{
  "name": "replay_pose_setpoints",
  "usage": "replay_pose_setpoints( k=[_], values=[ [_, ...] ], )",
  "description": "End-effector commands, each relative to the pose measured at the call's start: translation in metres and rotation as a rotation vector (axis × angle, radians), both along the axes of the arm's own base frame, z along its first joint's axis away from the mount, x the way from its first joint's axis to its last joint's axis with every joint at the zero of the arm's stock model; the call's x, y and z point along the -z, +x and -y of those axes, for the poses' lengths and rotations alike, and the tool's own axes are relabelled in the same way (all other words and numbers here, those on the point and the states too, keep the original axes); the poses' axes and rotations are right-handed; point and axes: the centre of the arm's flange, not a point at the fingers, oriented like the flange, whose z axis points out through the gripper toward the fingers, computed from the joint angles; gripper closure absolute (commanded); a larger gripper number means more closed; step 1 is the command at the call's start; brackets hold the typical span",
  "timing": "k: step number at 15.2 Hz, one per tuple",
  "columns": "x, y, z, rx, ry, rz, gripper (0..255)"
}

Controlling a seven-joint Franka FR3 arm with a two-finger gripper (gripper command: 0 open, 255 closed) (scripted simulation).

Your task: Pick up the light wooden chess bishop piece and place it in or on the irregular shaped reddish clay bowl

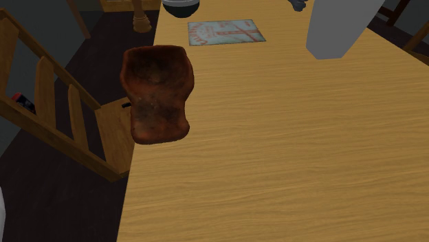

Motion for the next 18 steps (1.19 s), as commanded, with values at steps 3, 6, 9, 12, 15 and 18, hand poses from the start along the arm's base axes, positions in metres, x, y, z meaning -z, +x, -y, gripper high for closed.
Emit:
replay_pose_setpoints(
  k=[3, 6, 9, 12, 15, 18],
  values=[
    [0.016, -0.006, -0.015, 0.002, 0.0, -0.001, 255],
    [0.032, -0.006, -0.015, 0.002, 0.0, -0.001, 255],
    [0.048, -0.006, -0.015, 0.002, 0.0, -0.001, 255],
    [0.064, -0.006, -0.015, 0.002, 0.0, -0.001, 255],
    [0.079, -0.006, -0.015, 0.002, 0.0, -0.001, 255],
    [0.094, -0.006, -0.015, 0.002, 0.0, -0.001, 255]
  ],
)
